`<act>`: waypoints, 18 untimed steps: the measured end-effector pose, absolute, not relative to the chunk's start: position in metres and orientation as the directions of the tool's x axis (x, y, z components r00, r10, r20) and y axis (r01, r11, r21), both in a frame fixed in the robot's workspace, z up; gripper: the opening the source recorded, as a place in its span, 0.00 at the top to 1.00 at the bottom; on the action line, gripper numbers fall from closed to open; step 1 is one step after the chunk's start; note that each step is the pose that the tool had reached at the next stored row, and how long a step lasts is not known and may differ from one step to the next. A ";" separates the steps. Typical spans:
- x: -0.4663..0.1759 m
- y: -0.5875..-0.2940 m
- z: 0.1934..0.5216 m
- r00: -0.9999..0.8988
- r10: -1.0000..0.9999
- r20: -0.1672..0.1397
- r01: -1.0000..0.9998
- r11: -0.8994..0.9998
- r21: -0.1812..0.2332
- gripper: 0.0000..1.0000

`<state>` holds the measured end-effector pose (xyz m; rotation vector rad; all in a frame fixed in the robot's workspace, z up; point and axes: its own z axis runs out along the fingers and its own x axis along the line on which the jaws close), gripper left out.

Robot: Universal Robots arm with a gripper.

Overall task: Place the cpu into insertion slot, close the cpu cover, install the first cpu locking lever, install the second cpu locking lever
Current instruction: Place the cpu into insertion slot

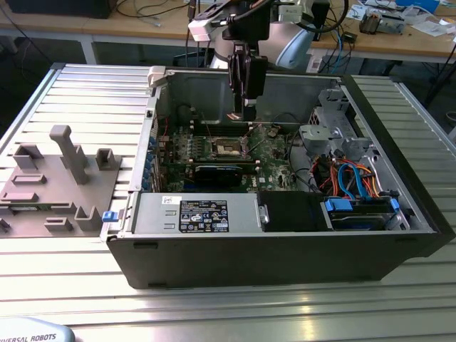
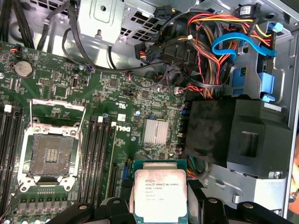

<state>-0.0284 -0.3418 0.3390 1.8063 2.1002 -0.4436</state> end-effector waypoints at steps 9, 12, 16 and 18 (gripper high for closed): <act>-0.028 -0.342 0.339 -0.138 0.883 -0.449 0.989 0.145 -0.018 0.46; -0.028 -0.342 0.339 -0.138 0.881 -0.452 0.989 0.145 -0.019 0.46; -0.027 -0.342 0.339 -0.138 0.874 -0.466 0.989 0.145 -0.021 0.46; -0.027 -0.342 0.339 -0.138 0.869 -0.475 0.989 0.145 -0.023 0.46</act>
